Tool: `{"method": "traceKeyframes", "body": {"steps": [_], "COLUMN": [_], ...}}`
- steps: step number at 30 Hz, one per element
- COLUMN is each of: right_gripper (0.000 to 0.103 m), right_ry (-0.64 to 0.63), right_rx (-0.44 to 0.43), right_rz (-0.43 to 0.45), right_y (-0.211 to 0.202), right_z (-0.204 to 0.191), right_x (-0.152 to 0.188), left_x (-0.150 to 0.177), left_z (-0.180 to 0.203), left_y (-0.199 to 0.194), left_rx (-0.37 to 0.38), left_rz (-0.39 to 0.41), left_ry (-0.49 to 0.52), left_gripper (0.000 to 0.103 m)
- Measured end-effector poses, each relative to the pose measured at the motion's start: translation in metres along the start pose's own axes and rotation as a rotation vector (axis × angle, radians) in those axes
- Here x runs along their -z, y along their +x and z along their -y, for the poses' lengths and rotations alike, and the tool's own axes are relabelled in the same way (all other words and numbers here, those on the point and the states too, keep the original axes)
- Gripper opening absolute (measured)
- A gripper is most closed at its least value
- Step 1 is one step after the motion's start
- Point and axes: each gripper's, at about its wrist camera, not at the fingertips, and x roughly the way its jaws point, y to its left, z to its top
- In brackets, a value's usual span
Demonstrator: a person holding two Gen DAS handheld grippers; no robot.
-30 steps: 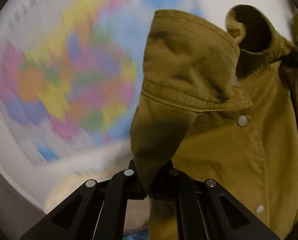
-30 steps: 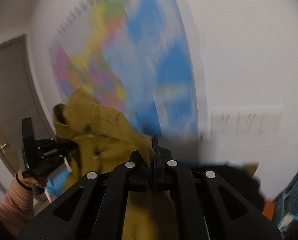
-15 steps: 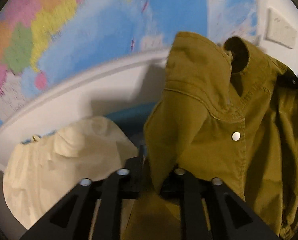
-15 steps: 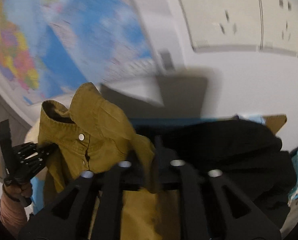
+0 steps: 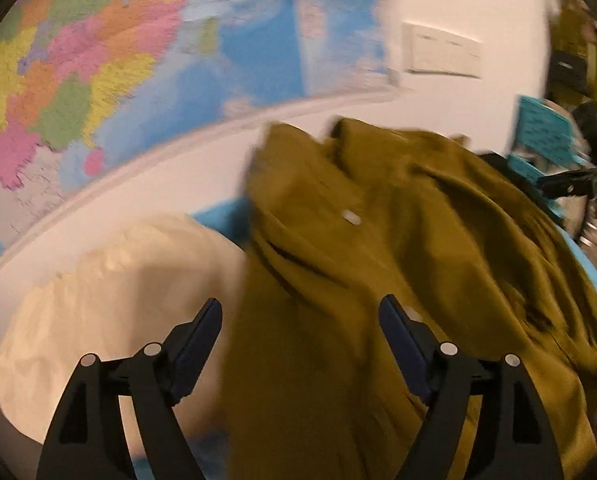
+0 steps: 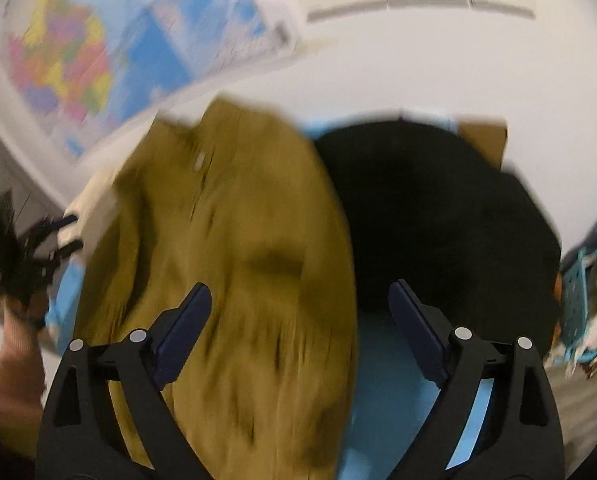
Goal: Fold large clothes
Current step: 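Lower the shirt and spread it flat on the bed with both grippers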
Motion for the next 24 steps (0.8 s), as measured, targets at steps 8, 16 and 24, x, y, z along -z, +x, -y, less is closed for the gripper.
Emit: {"method": "traceKeyframes", "body": {"steps": [8,16,24], "right_gripper": [0.053,0.006,0.006], "right_ry": [0.052,0.038,0.084], "right_rx": [-0.068,0.028,0.251], "right_rz": [-0.112,0.056,0.322], "right_y": [-0.004,-0.064,-0.155], "right_z": [-0.001,0.0,0.042], "right_x": [0.105,0.077,0.025], "left_x": [0.054,0.056,0.019], "left_z": [0.055,0.057,-0.041], "left_y": [0.009,0.022,-0.069], "left_rx": [0.119,0.099,0.015], "left_rz": [-0.157,-0.212,0.05], "left_ry": [0.058,-0.014,-0.26], "left_gripper": [0.079,0.004,0.004]}}
